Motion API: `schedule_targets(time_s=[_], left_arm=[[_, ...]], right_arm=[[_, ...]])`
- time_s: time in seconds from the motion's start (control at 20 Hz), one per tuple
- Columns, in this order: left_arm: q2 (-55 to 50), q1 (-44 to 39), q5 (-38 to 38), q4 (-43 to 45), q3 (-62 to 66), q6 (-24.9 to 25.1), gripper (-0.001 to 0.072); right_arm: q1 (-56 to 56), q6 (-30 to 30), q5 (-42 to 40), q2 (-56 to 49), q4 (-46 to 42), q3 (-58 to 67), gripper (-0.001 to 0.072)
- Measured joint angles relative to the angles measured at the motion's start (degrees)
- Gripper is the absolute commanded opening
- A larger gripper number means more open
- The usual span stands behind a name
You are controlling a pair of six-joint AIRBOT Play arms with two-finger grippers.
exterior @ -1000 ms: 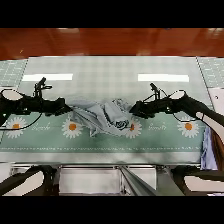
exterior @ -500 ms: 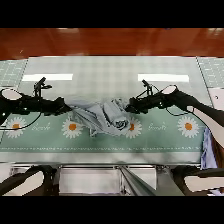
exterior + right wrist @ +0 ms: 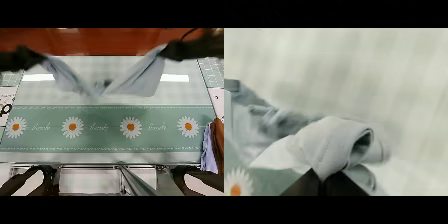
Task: Fold the shirts.
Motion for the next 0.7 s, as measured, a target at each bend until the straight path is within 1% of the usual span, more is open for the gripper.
schedule_targets(time_s=[0.15,0.25,0.35,0.5,0.6,0.7], left_arm=[[4.55,1.97,-0.31,-1.11,11.19,-0.46,0.002],[8.52,4.42,-0.31,-0.83,15.96,-1.16,0.002],[13.38,7.34,-0.57,1.29,18.53,-1.81,0.002],[20.74,9.94,-2.62,8.39,19.63,-3.74,0.002],[25.09,9.88,-3.32,12.9,17.92,-5.11,0.002],[28.09,8.7,-4.81,16.37,14.03,-6.32,0.002]], right_arm=[[-1.07,1.57,1.49,8.52,-5.9,9.86,0.003],[-1.31,2.99,2.47,14.47,-10.71,12.81,0.003],[-1.49,4.9,4.0,20.63,-16.98,14.53,0.003],[-1.62,7.61,8.26,27.76,-25.29,15.61,0.003],[-1.62,9.46,12.46,30.95,-30.93,15.78,0.003],[-1.66,10.6,16.04,32.76,-34.03,14.64,0.003]])
